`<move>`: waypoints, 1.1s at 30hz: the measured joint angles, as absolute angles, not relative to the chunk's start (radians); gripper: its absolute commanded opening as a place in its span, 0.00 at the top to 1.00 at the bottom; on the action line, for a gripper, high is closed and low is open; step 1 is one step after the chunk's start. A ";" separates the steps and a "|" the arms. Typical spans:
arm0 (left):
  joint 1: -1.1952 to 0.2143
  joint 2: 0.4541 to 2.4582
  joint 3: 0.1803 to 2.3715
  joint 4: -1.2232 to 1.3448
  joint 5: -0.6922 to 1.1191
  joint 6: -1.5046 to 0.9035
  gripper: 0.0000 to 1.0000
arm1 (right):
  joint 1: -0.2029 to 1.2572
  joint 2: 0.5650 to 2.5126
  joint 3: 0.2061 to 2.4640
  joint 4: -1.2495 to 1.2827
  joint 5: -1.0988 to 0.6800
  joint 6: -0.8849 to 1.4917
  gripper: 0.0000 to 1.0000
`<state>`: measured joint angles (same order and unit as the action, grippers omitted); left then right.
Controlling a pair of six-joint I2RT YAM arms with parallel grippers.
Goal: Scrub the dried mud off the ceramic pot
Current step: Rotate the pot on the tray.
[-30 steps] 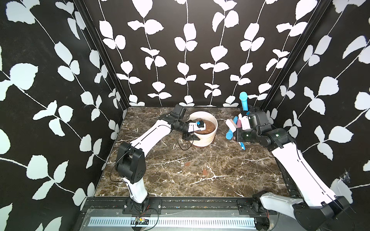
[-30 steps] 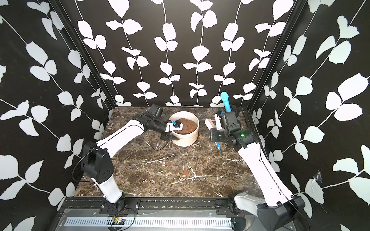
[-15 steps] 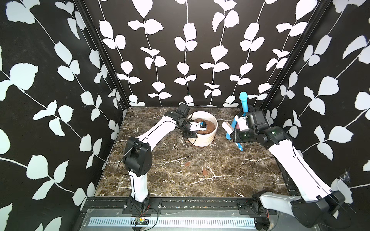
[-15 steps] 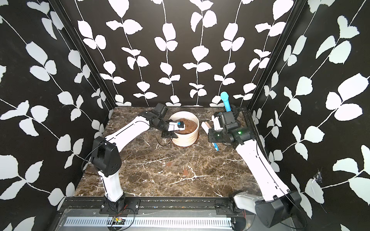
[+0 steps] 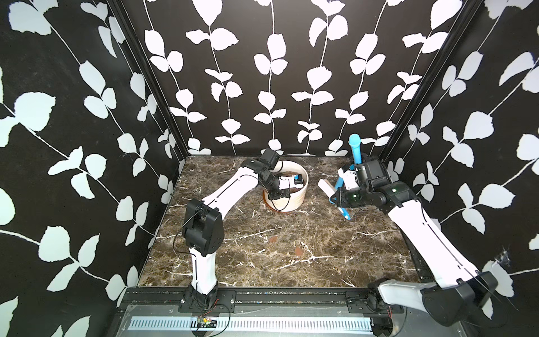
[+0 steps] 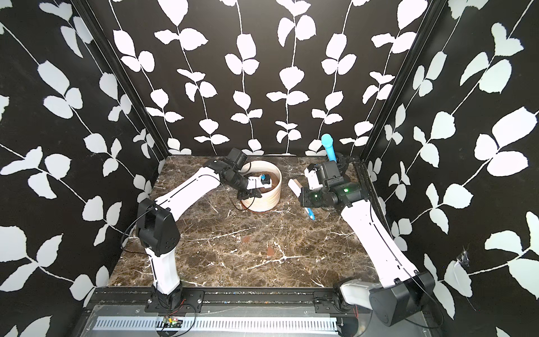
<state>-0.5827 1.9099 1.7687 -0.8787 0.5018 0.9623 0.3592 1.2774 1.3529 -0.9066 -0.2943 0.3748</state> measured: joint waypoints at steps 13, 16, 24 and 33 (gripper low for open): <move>-0.675 1.809 1.642 -0.751 0.288 0.664 1.00 | 0.359 1.235 1.229 -0.811 -0.352 0.163 1.00; -0.693 1.778 1.599 -0.706 0.214 0.517 1.00 | 0.361 1.166 1.144 -0.779 -0.339 0.081 1.00; -0.772 1.752 1.561 -0.654 -0.014 0.132 1.00 | 0.412 1.106 1.066 -0.749 -0.283 -0.104 1.00; -0.823 1.790 1.591 -0.634 -0.183 -0.142 1.00 | 0.488 1.123 1.028 -0.740 -0.292 -0.242 1.00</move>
